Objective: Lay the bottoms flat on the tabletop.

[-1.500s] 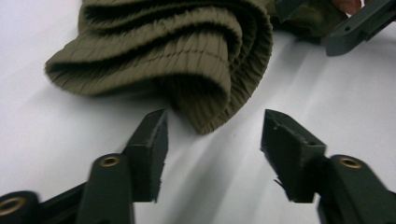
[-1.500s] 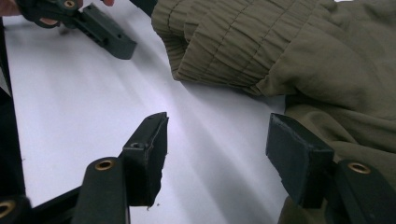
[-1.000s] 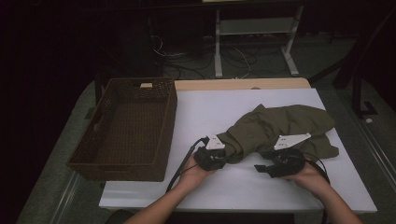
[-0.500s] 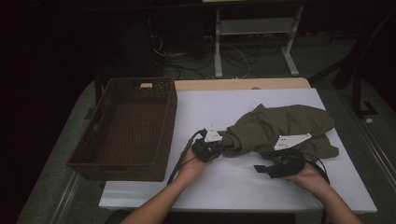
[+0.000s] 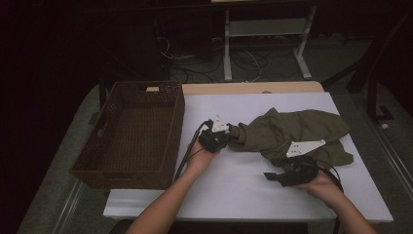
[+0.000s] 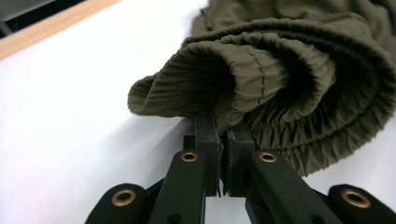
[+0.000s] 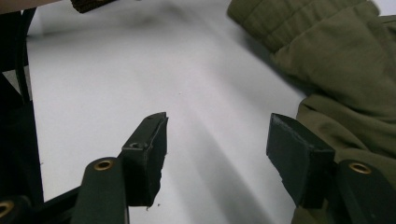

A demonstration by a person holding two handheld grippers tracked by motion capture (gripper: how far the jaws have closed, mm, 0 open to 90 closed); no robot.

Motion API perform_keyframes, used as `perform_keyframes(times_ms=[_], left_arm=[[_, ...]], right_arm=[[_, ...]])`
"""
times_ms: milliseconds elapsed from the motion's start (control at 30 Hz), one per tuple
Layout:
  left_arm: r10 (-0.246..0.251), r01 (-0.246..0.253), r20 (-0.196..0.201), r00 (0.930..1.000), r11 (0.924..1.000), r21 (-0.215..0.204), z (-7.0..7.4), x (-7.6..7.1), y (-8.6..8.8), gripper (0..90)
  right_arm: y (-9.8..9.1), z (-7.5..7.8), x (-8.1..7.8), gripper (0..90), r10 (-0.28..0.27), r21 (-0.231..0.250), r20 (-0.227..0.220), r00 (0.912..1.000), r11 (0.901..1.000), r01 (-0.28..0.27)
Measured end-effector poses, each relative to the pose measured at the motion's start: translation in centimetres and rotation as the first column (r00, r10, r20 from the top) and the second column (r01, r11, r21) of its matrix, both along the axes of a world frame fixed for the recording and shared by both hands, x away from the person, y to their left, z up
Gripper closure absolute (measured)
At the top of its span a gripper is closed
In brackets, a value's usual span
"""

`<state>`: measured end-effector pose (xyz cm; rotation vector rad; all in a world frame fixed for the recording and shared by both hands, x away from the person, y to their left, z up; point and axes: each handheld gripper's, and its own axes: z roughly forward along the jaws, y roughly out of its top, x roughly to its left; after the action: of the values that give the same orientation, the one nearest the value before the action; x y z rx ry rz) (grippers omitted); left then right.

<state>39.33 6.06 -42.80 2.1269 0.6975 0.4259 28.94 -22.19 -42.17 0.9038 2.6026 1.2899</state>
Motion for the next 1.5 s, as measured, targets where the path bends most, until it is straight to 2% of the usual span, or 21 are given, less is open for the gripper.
perform_keyframes(times_ms=[200, 233, 467, 533, 667, 800, 867, 1000, 1133, 1200, 1333, 1400, 1500], left_arm=[[0.047, -0.047, 0.025, 0.9986, 0.9989, 0.001, 0.4, 2.4, 0.0, 86.7], [0.053, -0.054, 0.03, 0.9981, 0.9985, 0.012, 0.5, 2.8, 0.1, 86.7], [0.132, -0.134, 0.052, 0.9899, 0.9905, 0.032, 1.1, 6.2, 0.4, 86.8], [0.16, -0.161, 0.041, 0.9863, 0.9863, 0.034, 1.0, 7.3, 0.6, 86.8], [0.166, -0.166, -0.002, 0.9861, 0.986, 0.009, 0.3, 7.9, 0.9, 85.2], [0.179, -0.179, -0.017, 0.9837, 0.9838, -0.005, 0.1, 7.4, 1.1, 76.5], [0.202, -0.203, -0.029, 0.9789, 0.9791, -0.014, 0.2, 7.0, 1.3, 69.3], [0.224, -0.225, -0.037, 0.974, 0.9742, -0.022, 0.6, 5.6, 1.9, 60.9], [0.238, -0.241, -0.05, 0.9699, 0.9691, -0.054, 1.3, 4.0, 2.8, 54.1], [0.223, -0.227, -0.06, 0.973, 0.9717, -0.066, 1.7, 3.1, 3.1, 50.8], [0.15, -0.157, -0.088, 0.9847, 0.9844, -0.079, 2.0, 1.3, 3.5, 47.1], [0.112, -0.123, -0.107, 0.9879, 0.9869, -0.104, 1.9, 0.3, 3.7, 45.9], [0.067, -0.082, -0.122, 0.9902, 0.9894, -0.12, 1.8, -0.8, 3.8, 41.8]], right_arm=[[0.0, 0.0, 0.0, 37.9, 0.004, 0.005, 0.001, 1.0, 1.0, -0.004], [0.1, 0.0, 0.0, 37.9, 0.004, 0.005, 0.001, 1.0, 1.0, -0.004], [0.1, 0.1, -0.1, 38.1, 0.007, 0.009, -0.001, 1.0, 0.9999, -0.007], [0.1, 0.1, -0.1, 38.1, 0.008, 0.008, -0.001, 1.0, 0.9999, -0.008], [0.1, 0.0, -0.1, 38.1, 0.009, 0.009, -0.002, 1.0, 0.9999, -0.009], [0.0, 0.1, -0.1, 38.2, 0.005, 0.012, -0.001, 1.0, 0.9999, -0.005], [0.0, 0.1, -0.1, 38.2, 0.004, 0.012, -0.002, 1.0, 0.9999, -0.004], [0.0, 0.2, -0.1, 38.2, 0.001, 0.014, 0.002, 1.0, 0.9999, -0.001], [-0.1, 0.2, -0.1, 38.2, -0.005, 0.018, 0.005, 1.0, 0.9998, 0.005], [-0.3, 0.3, -0.1, 38.1, -0.01, 0.019, 0.006, 0.9999, 0.9998, 0.01], [-1.0, 0.5, 0.1, 37.8, -0.031, 0.022, 0.012, 0.9995, 0.9993, 0.031], [-1.4, 0.5, 0.3, 37.1, -0.047, 0.017, 0.017, 0.9987, 0.9988, 0.047], [-2.1, 0.5, 0.5, 36.0, -0.059, 0.016, 0.021, 0.998, 0.9981, 0.059]])
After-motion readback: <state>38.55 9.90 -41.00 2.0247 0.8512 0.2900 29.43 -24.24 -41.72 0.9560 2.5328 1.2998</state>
